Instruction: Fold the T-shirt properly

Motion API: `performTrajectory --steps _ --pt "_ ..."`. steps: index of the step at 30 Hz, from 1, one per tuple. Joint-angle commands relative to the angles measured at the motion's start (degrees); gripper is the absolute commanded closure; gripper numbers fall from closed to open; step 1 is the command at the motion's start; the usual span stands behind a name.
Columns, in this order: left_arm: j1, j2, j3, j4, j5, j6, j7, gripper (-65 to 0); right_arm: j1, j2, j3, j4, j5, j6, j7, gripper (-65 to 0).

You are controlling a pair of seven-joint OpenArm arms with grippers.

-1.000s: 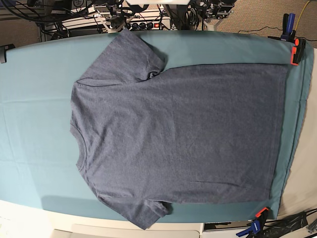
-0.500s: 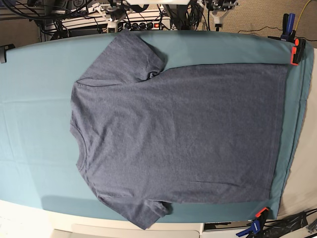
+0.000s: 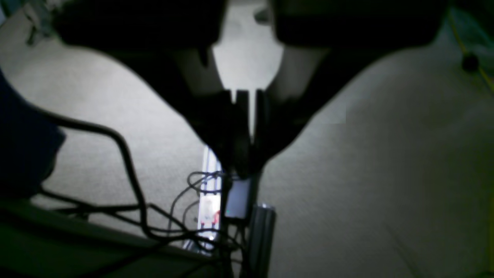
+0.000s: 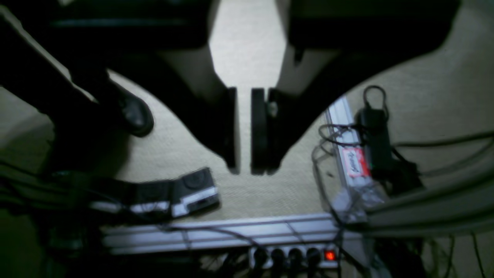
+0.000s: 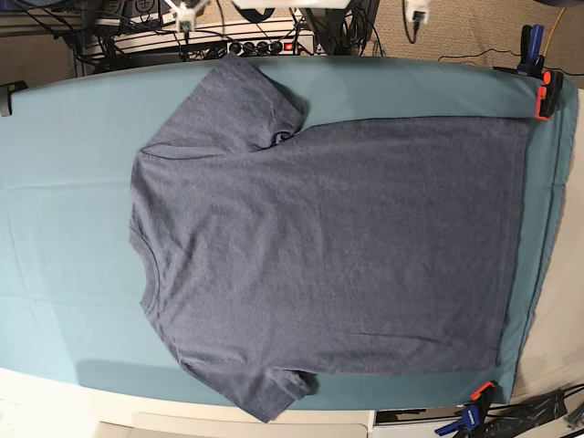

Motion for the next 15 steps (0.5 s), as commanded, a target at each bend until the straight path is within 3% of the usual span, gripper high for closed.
performTrajectory --steps 1,5,9,12,15 --pt "2.64 -1.16 -0.13 2.84 -0.04 -0.07 0.0 0.0 -2.43 1.25 0.11 2.95 0.33 0.11 0.66 -6.4" --pt "9.14 -4.31 -0.13 13.79 0.02 -0.04 1.42 0.0 -10.49 4.24 0.13 15.26 -0.5 0.02 0.63 -6.4" --pt "15.1 -7.13 -0.13 25.33 2.45 -0.04 5.16 0.0 -17.92 6.91 0.15 26.99 -5.29 -0.72 0.59 -6.4" --pt "19.41 -9.07 -0.13 33.94 4.48 -0.07 6.08 0.0 -22.27 8.85 0.15 34.64 -7.23 -4.79 0.02 -6.4" --pt "22.95 -10.54 -0.13 42.45 6.01 -0.04 8.41 0.0 -25.2 10.54 0.15 41.2 -9.31 -11.93 -2.32 -6.4"
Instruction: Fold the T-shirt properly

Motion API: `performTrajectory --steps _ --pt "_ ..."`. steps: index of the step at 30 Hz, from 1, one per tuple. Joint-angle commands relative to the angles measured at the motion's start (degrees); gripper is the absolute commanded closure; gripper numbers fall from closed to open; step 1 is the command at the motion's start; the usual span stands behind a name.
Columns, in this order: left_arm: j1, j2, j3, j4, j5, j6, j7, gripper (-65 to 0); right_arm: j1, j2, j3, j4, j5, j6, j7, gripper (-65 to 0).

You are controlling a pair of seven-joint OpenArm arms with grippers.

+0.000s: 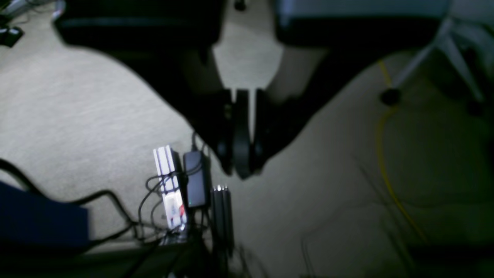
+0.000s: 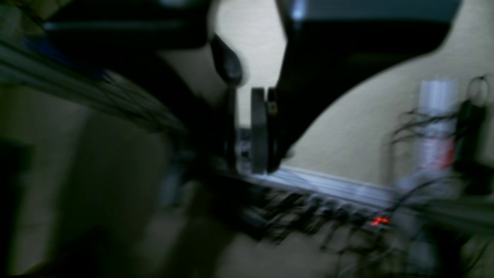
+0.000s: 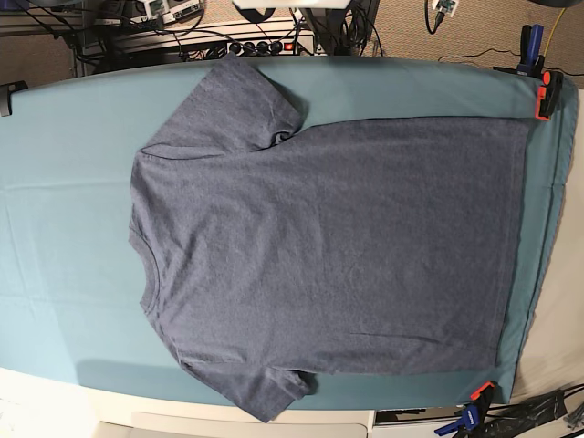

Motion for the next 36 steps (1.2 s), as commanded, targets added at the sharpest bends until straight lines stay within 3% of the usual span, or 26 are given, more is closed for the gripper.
performTrajectory --steps 1,5,8,11,16,22,29,36 --pt "1.86 -0.68 -0.13 3.45 0.52 -0.17 -0.24 0.0 -1.55 0.96 0.24 2.4 -0.39 -2.51 0.24 -6.4" --pt "4.35 -1.86 -0.15 13.16 1.09 -0.85 3.72 0.0 -3.72 1.99 0.24 8.26 -3.28 -14.93 -0.61 -6.4" --pt "4.76 -2.6 -0.13 19.61 2.84 -3.58 6.8 0.0 -4.15 2.23 0.24 11.21 -7.19 -24.04 -1.16 -6.4" --pt "4.74 -3.19 -0.13 25.14 4.22 -4.68 9.01 0.0 -4.17 3.08 0.24 12.92 -11.37 -29.43 -2.45 -6.4" --pt "4.72 -5.16 -0.13 29.73 5.46 -4.66 9.49 0.0 -4.5 5.09 0.24 12.9 -23.02 -29.43 -5.73 -6.4" --pt "4.59 -7.89 -0.13 30.53 10.56 -4.44 7.67 0.0 -4.59 6.58 0.24 12.9 -30.62 -29.43 -7.37 -6.4" --pt "1.57 -8.55 -0.13 30.53 11.34 -4.5 6.71 0.0 -3.67 6.56 0.24 12.9 -40.04 -29.43 -7.87 -6.4" --pt "-2.84 -8.55 -0.13 30.53 13.75 -4.7 6.73 0.0 -1.18 6.58 0.24 12.9 -58.69 -29.43 -12.33 -6.4"
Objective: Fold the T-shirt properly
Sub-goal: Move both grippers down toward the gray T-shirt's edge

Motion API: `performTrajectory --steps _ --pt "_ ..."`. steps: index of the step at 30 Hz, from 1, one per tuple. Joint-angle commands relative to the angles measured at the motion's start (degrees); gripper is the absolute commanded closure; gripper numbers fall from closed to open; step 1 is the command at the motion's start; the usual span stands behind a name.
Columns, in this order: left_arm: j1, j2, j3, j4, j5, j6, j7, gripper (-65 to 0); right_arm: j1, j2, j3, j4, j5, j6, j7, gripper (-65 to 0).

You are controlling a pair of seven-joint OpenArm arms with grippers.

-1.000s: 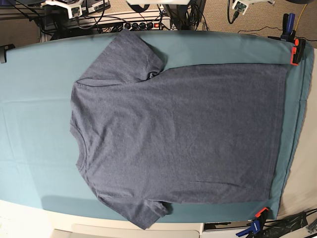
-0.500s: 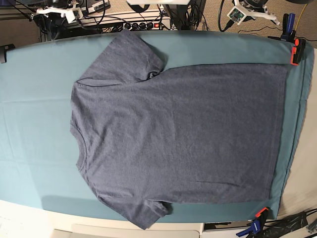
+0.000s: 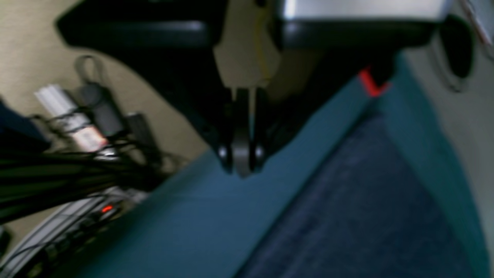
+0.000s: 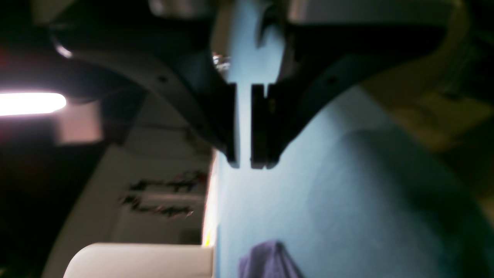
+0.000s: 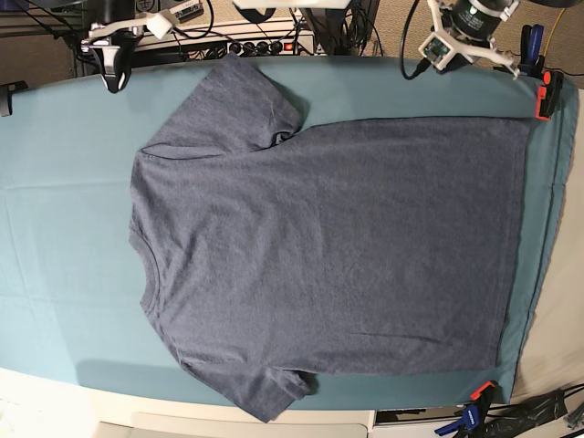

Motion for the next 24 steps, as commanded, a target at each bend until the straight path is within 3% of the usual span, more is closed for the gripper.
performTrajectory --steps 1,5,9,13,16,20,24 --pt "0.15 -0.33 -0.13 1.09 1.03 0.39 -0.98 0.0 -0.2 0.68 0.28 0.66 -2.21 -1.21 -1.2 -6.4" --pt "-1.81 -0.37 -0.13 1.09 3.69 -0.98 -1.03 0.0 1.55 2.49 0.22 0.66 -9.05 -1.21 -4.57 -6.4" --pt "-4.07 -0.63 -0.13 1.07 8.22 -8.44 -1.79 0.0 3.5 6.51 0.22 0.66 -17.7 -1.21 -7.17 -6.4" --pt "-4.2 -3.93 -0.13 1.07 13.94 -10.34 -5.05 0.0 5.09 9.51 0.22 0.66 -19.02 -1.21 -8.04 -6.4" --pt "-4.17 -7.19 -0.13 1.01 19.02 -9.35 -5.18 0.0 6.32 11.82 0.22 0.66 -18.97 -1.21 -7.69 -6.4" --pt "-4.15 -10.78 -0.13 -0.59 25.4 -3.78 -5.16 0.0 7.08 15.21 0.15 0.68 -18.73 -1.21 -5.44 -6.4" --pt "-4.2 -14.14 -0.07 -5.09 26.36 -0.15 -5.6 0.0 7.56 18.67 -0.92 0.66 -15.65 -1.21 -2.84 -6.4"
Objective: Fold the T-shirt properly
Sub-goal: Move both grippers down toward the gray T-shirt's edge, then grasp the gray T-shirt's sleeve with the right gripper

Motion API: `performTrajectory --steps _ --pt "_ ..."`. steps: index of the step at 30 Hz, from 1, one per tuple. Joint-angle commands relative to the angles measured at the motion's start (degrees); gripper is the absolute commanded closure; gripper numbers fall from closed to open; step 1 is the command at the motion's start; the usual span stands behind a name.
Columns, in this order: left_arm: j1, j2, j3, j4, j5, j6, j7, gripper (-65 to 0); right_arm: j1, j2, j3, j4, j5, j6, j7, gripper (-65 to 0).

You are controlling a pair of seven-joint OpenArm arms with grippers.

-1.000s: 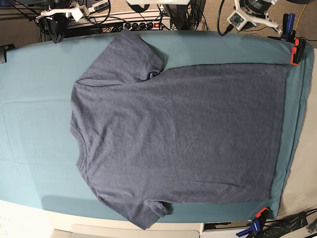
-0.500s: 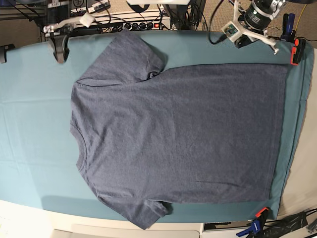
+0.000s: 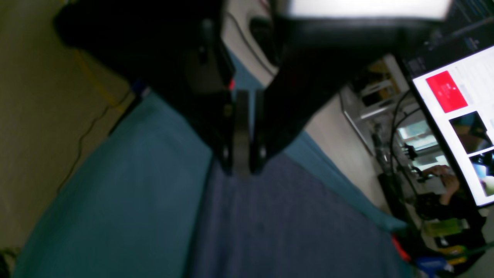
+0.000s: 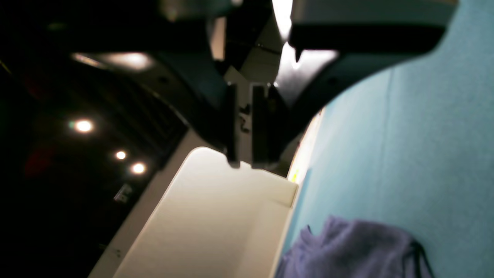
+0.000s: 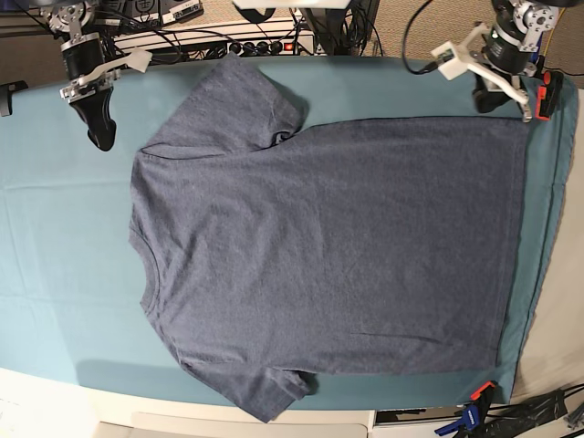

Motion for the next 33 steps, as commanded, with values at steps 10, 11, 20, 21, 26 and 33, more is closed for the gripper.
performTrajectory --steps 10,11,20,21,26,33 --pt "0.37 -2.4 1.38 -6.08 1.99 5.57 -1.55 -4.6 2.91 8.02 -8.11 0.68 12.7 -1.13 7.37 -6.4" --pt "0.35 -2.4 2.27 -6.08 1.99 5.57 -1.53 -7.0 3.87 8.66 -9.79 0.68 14.19 0.42 6.95 -6.4" --pt "0.35 -2.38 7.67 -6.08 2.25 5.62 -1.31 -10.2 12.0 12.11 -26.01 0.68 20.55 19.15 -1.53 -6.8" --pt "0.35 -2.36 7.67 -6.08 2.23 5.62 -1.05 -10.2 12.28 12.24 -27.39 0.68 21.55 20.94 -1.53 -9.0" --pt "0.35 -2.38 7.67 -6.08 2.23 5.62 -0.5 -10.2 12.31 12.37 -32.52 0.68 22.84 22.49 -1.22 -23.6" --pt "0.37 -2.38 7.67 -6.08 2.19 5.62 -0.48 -10.2 12.31 12.37 -37.99 0.68 24.44 23.3 -1.33 -23.6"
